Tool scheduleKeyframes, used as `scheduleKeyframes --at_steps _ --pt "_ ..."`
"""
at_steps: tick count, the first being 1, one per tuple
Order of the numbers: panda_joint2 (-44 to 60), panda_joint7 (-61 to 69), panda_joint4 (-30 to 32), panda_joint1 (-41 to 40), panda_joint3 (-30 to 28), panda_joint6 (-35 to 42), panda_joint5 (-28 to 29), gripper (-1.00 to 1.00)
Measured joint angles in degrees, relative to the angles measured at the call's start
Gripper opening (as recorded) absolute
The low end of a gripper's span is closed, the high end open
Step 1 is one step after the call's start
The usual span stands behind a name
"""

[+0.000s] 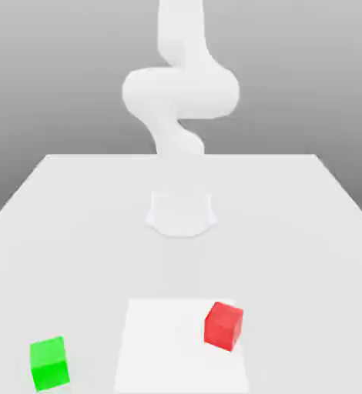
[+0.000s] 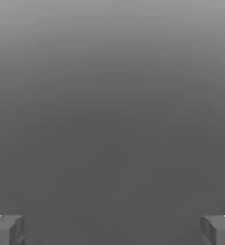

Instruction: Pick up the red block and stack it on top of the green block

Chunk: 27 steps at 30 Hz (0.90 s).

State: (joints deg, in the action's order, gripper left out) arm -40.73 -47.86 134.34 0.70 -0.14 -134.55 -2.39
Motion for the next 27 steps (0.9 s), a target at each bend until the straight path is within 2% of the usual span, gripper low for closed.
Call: scheduleKeyframes --at_steps 7,13,17,20,26,27 --pt "15.3 -7.1 7.4 1.6 1.8 -8.1 -5.6 0.0" --pt "27.8 -15.5 13.7 2.0 5.2 -15.0 -6.7 0.0" --pt "35.9 -23.8 17.9 1.7 7.4 -19.8 -3.7 0.0" --pt "42.0 -32.0 20.9 2.7 7.1 -23.4 1.6 0.0" --pt "54.2 -37.2 20.1 4.6 4.0 -33.4 7.0 0.0" --pt "55.8 -37.5 19.9 5.0 3.6 -34.7 7.3 -1.0"
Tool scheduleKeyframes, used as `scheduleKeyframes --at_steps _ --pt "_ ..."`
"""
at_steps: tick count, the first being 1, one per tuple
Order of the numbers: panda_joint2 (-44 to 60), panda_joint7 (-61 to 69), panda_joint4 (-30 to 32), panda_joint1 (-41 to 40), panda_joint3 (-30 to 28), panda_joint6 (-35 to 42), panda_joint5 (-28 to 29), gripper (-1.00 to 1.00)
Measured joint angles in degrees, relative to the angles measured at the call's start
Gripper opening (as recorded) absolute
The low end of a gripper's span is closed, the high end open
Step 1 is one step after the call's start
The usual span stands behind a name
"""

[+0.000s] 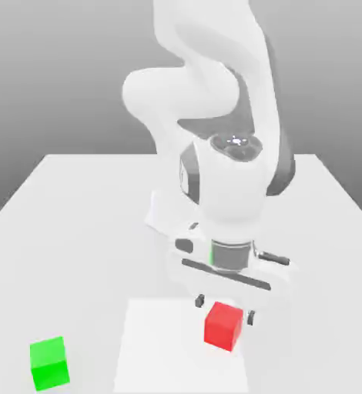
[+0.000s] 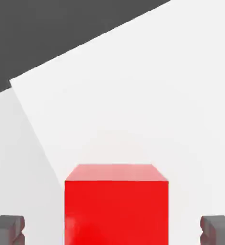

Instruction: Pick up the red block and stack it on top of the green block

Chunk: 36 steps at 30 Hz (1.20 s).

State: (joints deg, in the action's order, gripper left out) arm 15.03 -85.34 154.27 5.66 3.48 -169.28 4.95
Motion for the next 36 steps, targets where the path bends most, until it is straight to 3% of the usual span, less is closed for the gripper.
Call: scheduleKeyframes --at_steps 7,13,27,32,33,36 --pt "0.1 -0.2 0.0 0.0 0.0 -0.2 0.2 -1.0" --pt "-10.7 2.8 1.5 -0.8 1.5 9.1 -3.6 -1.0" --pt "-6.0 30.0 -15.3 -20.5 -9.5 21.3 -6.8 -1.0" --pt "2.2 34.0 -17.3 -22.9 -9.6 15.1 -9.2 -1.0" --pt "3.5 34.3 -17.3 -23.1 -9.4 14.0 -9.5 1.0" --pt "3.5 34.3 -17.3 -23.1 -9.4 14.0 -9.5 1.0"
